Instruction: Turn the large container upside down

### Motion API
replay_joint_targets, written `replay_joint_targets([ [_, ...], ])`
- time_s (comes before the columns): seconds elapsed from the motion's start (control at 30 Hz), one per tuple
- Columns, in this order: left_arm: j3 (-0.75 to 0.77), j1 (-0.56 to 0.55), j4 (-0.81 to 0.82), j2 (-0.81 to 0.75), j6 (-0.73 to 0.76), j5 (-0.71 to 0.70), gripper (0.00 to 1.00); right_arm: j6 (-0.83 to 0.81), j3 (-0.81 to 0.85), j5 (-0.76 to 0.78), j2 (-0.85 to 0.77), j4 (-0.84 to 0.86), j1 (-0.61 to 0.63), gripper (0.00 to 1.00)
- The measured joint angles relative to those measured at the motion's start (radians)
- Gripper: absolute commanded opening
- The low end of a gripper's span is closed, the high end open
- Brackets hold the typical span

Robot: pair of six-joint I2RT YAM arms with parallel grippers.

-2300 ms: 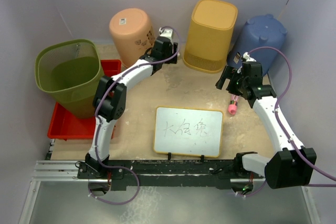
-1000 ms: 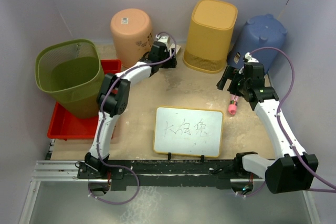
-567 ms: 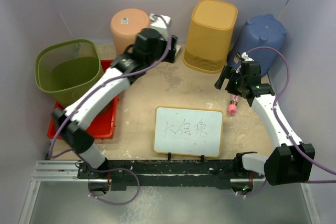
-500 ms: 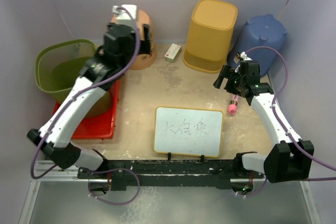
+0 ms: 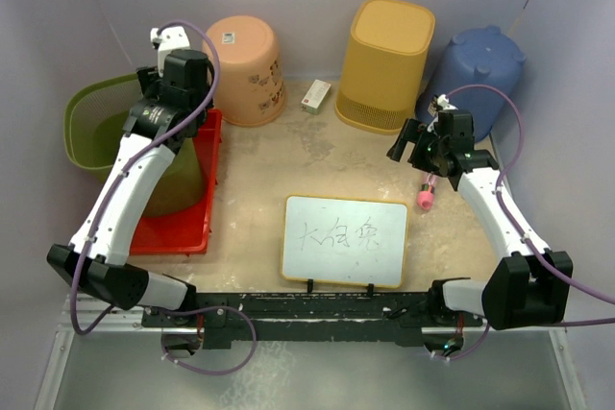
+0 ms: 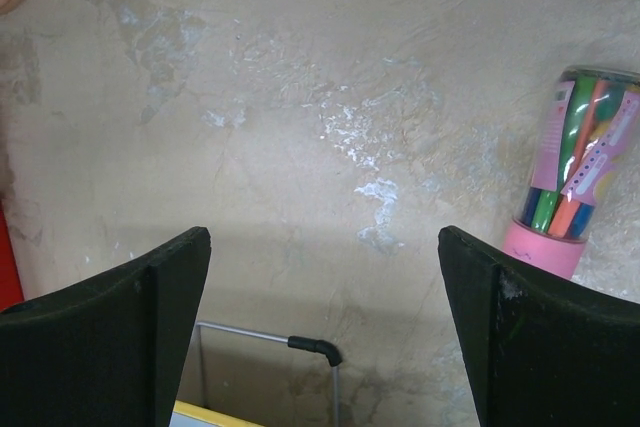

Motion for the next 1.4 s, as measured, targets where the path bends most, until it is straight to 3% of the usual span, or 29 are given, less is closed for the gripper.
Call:
replay_joint_targets([
  [0.1, -0.044, 0.029, -0.012, 0.016, -0.008, 0.012, 0.37, 0.001, 0.002, -0.01, 0.0, 0.002, 0.0, 0.97],
  [0.17, -0.055, 0.046, -0.013, 0.018, -0.011, 0.028, 0.31, 0.002, 0.002, -0.013, 0.0, 0.002, 0.0, 0.97],
  [0.33, -0.055, 0.066, -0.01, 0.019, -0.007, 0.067, 0.0, 0.003, 0.002, -0.015, 0.0, 0.002, 0.0, 0.97],
  [0.6, 0.007, 0.077, -0.071, 0.019, 0.001, 0.117, 0.0, 0.01, 0.002, -0.023, -0.002, 0.005, 0.0, 0.97],
  [0.87, 0.279, 0.079, -0.09, 0.008, 0.056, 0.15, 0.0, 0.018, 0.002, -0.044, -0.003, 0.008, 0.0, 0.97],
  [1.03, 0.421, 0.079, -0.063, -0.01, 0.063, 0.262, 0.0, 0.024, 0.002, -0.047, -0.009, 0.01, 0.0, 0.96],
  [1.27, 0.404, 0.076, 0.062, -0.032, -0.011, 0.513, 0.0, 0.033, 0.002, -0.051, -0.027, 0.012, 0.0, 0.96],
  [1.4, 0.291, -0.012, 0.183, -0.007, -0.072, 0.585, 0.0, 0.039, 0.002, -0.05, -0.049, 0.011, 0.0, 0.97],
])
